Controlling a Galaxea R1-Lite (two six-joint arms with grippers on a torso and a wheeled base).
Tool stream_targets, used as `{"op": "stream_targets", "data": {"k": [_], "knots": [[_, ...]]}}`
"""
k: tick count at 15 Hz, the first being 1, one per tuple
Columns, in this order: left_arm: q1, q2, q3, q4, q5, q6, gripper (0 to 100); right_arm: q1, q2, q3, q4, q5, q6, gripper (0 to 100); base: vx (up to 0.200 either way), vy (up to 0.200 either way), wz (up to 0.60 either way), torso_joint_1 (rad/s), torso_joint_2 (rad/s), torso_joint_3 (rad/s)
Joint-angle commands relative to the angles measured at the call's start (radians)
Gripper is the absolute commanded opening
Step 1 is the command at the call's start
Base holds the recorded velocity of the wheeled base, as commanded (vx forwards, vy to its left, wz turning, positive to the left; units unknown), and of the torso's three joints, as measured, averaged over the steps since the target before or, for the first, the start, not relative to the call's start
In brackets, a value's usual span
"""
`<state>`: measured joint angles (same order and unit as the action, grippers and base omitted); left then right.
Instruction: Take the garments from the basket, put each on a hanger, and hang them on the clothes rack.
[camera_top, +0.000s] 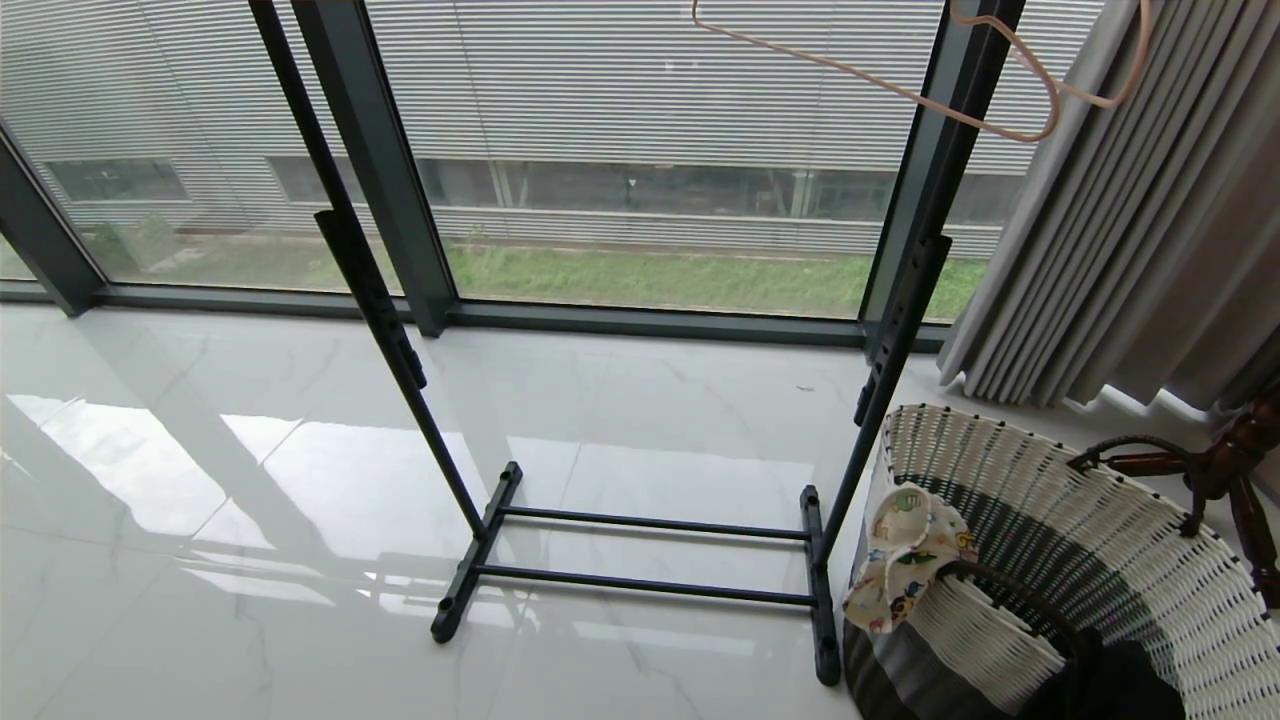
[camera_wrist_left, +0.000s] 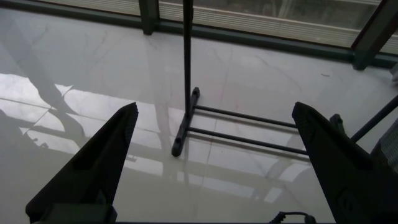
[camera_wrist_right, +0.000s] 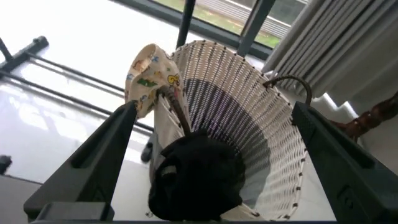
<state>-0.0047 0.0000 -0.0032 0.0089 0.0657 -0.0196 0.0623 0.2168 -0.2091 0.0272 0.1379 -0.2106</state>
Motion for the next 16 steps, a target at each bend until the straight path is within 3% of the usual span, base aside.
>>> {"op": "stream_targets", "data": {"k": [1,3,6,9,12,16], "knots": [[0.000,0.000,0.000,0.002,0.000,0.000,100,-0.009,0.362,-0.148,0.123,0.016,-0.297,100,0.000,0.000,0.00,0.000,0.00,0.000],[0.000,0.000,0.000,0.000,0.000,-0.002,100,-0.044,0.592,-0.159,0.148,-0.001,-0.549,100,0.000,0.000,0.00,0.000,0.00,0.000],[0.000,0.000,0.000,0.000,-0.001,0.001,100,-0.049,0.878,-0.164,0.155,-0.129,-0.714,100,0.000,0.000,0.00,0.000,0.00,0.000],[0.000,0.000,0.000,0.000,-0.001,0.001,100,-0.047,1.030,-0.159,0.091,-0.129,-0.728,100,0.000,0.000,0.00,0.000,0.00,0.000],[0.000,0.000,0.000,0.000,-0.001,0.001,100,-0.047,1.090,-0.164,0.063,-0.080,-0.725,100,0.000,0.000,0.00,0.000,0.00,0.000],[0.000,0.000,0.000,0.000,-0.001,0.001,100,-0.047,1.173,-0.157,-0.049,-0.072,-0.704,100,0.000,0.000,0.00,0.000,0.00,0.000]]}}
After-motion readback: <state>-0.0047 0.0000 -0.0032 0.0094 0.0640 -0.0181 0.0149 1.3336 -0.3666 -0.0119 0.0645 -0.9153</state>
